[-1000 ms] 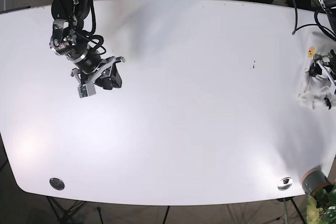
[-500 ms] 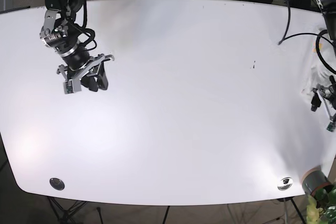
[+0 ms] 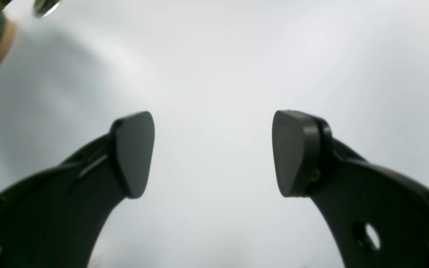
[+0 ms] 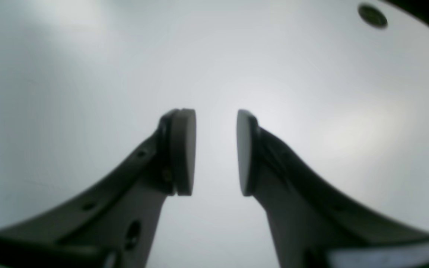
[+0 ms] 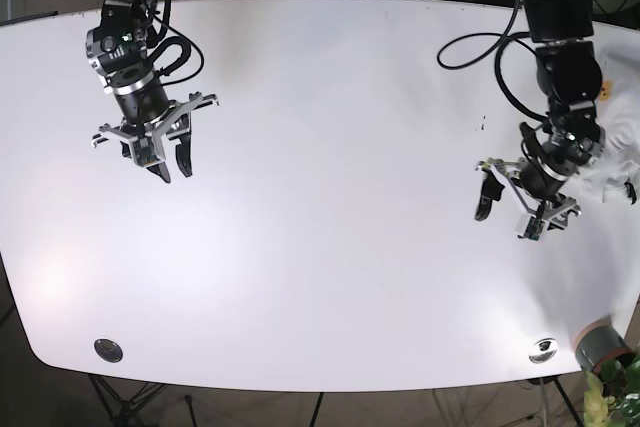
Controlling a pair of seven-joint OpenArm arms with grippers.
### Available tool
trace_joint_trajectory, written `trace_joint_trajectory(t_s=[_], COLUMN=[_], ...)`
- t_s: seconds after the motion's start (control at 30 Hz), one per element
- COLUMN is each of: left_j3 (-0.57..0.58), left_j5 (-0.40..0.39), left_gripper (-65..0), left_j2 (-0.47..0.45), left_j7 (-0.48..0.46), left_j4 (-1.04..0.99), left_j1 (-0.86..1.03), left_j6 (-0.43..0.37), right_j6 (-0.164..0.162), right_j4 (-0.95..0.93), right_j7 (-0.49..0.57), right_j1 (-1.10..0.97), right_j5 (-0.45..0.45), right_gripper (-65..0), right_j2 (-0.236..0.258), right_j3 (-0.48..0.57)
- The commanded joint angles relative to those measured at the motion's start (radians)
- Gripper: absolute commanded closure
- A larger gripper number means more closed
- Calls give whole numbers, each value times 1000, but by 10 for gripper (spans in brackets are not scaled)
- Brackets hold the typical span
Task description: Fold the T-shirt properly
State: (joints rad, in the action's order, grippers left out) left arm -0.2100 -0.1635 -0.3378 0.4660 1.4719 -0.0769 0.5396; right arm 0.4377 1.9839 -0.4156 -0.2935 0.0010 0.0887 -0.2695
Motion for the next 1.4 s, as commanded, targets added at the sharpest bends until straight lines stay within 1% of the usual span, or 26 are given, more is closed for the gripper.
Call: trace_joint_trajectory(t_s=[0.0, 0.03, 0.1, 0.17, 0.2, 0.27, 0.33, 0.37, 0.43, 0.47, 0.53, 0.57, 0.67, 0.73, 0.87, 0.97, 1.07, 1.17, 1.27, 1.37], left_j3=[-1, 10, 70, 110, 131, 157, 182, 186, 183, 182, 183, 183, 182, 177, 149, 120, 110, 110, 110, 110], left_j5=[-8, -3, 48, 92, 123, 164, 184, 187, 187, 187, 187, 189, 189, 189, 187, 186, 183, 183, 184, 184], left_gripper=[-449, -450, -449, -447, -447, -449, -450, -450, -451, -451, -449, -449, -447, -446, -446, -446, -446, -446, -446, -446], left_j2=[46, 61, 92, 105, 115, 118, 131, 136, 141, 148, 162, 174, 205, 219, 257, 288, 311, 339, 371, 377], left_j7=[-152, -209, -349, -430, -488, -568, -617, -625, -629, -631, -632, -632, -631, -629, -629, -628, -628, -628, -628, -628], left_j4=[22, 17, 22, 22, 20, 19, 26, 42, 92, 120, 158, 180, 227, 275, 346, 373, 372, 370, 361, 304], left_j1=[30, 45, 95, 141, 173, 228, 291, 317, 383, 437, 501, 543, 647, 745, 915, 1040, 1127, 1198, 1248, 1276], left_j6=[-68, -89, -151, -194, -229, -281, -324, -338, -358, -367, -376, -376, -376, -376, -376, -376, -376, -376, -376, -376], right_j6=[-10, -10, -10, -10, -10, -12, -13, -17, -38, -50, -63, -64, -60, -58, -58, -58, -58, -58, -58, -58], right_j4=[-19, -34, -91, -123, -146, -183, -226, -243, -268, -275, -285, -288, -286, -286, -288, -288, -289, -272, -257, -265], right_j7=[93, 126, 223, 291, 343, 423, 492, 516, 559, 584, 614, 633, 639, 639, 639, 637, 637, 642, 642, 642], right_j1=[-3, -5, -5, -11, -23, -45, -59, -65, -94, -123, -158, -183, -252, -309, -408, -487, -551, -632, -703, -771], right_j5=[-48, -65, -97, -109, -117, -117, -117, -117, -115, -108, -101, -78, -5, 60, 143, 224, 262, 281, 287, 287], right_gripper=[-173, -173, -173, -173, -173, -173, -173, -173, -173, -173, -173, -173, -173, -173, -173, -173, -173, -173, -173, -173], right_j2=[-30, -37, -60, -70, -73, -73, -73, -73, -70, -60, -33, -23, -16, 15, 64, 107, 150, 179, 184, 182], right_j3=[-32, -50, -98, -121, -135, -146, -152, -153, -155, -155, -149, -146, -144, -144, -118, -92, -47, -30, -23, -1])
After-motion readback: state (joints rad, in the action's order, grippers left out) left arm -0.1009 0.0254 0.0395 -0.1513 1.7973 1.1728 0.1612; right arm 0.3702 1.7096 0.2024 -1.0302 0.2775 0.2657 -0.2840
